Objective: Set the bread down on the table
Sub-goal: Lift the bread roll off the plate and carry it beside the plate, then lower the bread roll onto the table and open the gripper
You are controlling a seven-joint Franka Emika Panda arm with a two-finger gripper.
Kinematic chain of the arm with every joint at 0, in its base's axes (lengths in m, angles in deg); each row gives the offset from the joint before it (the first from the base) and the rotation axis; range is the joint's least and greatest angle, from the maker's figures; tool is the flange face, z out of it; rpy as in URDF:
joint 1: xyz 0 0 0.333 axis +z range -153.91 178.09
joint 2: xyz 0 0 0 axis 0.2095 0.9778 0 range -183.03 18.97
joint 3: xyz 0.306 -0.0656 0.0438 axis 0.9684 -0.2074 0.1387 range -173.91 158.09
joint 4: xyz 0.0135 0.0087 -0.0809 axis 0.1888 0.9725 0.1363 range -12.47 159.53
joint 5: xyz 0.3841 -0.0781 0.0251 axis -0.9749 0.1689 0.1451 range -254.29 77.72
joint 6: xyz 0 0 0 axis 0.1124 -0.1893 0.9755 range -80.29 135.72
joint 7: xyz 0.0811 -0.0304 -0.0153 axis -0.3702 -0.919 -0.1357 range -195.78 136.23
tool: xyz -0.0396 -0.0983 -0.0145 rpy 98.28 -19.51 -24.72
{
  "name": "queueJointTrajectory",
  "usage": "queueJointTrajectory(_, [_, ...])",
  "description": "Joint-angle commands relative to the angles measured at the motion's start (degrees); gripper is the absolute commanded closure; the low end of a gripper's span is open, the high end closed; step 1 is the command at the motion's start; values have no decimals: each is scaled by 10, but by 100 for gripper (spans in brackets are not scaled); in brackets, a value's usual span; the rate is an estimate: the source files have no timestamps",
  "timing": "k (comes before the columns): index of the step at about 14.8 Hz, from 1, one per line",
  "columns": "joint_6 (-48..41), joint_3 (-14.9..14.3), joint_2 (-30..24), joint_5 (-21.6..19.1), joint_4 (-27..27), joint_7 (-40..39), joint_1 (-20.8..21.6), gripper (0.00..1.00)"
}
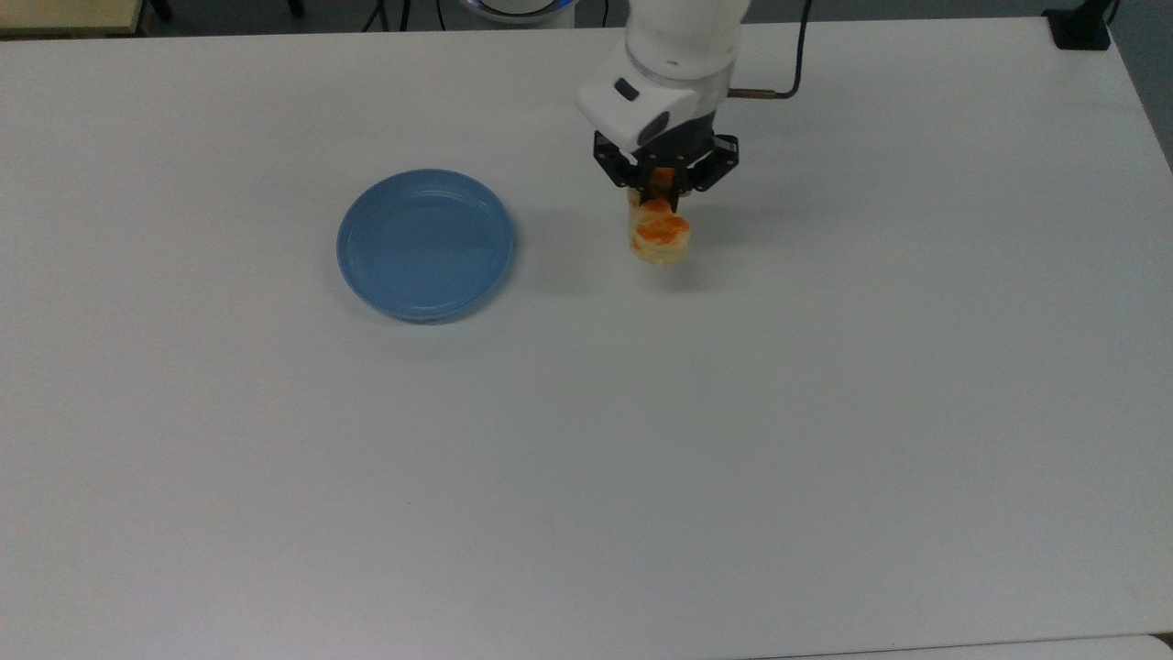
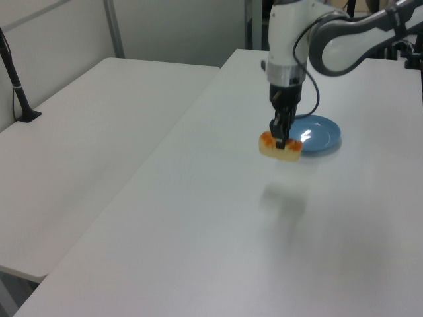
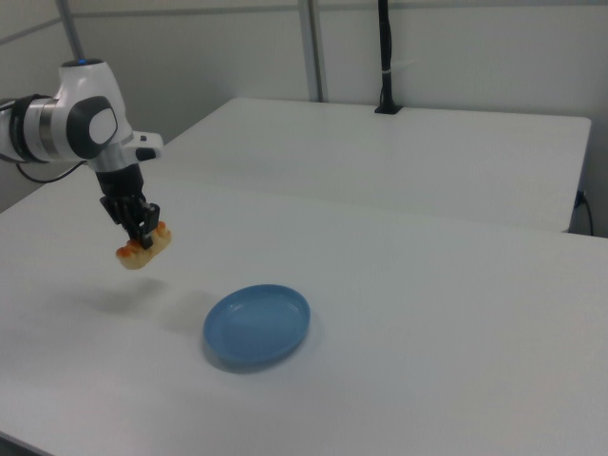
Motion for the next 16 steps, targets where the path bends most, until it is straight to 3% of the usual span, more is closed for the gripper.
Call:
queueJointTrajectory(1, [4,-6,73,-4,-44,4,25,70])
queueJointTrajectory(6, [59,12,110,0,-43,3,25,68])
queueJointTrajectory(7, [59,12,110,3,-43,4,25,61])
queueJointTrajectory(8, [58,12,110,4,-43,4,25,47])
queueJointTrajectory(9, [55,12,110,5,-43,4,23,23])
queueJointTrajectory(10, [54,12,110,6,-42,1,20,20])
queueJointTrajectory(12, [53,12,110,6,-41,-16,13,2])
queueJointTrajectory(14, [41,11,98,6,-43,-15,11,0])
queueJointTrajectory(16, [-13,10,51,6,-44,-17,-4,0])
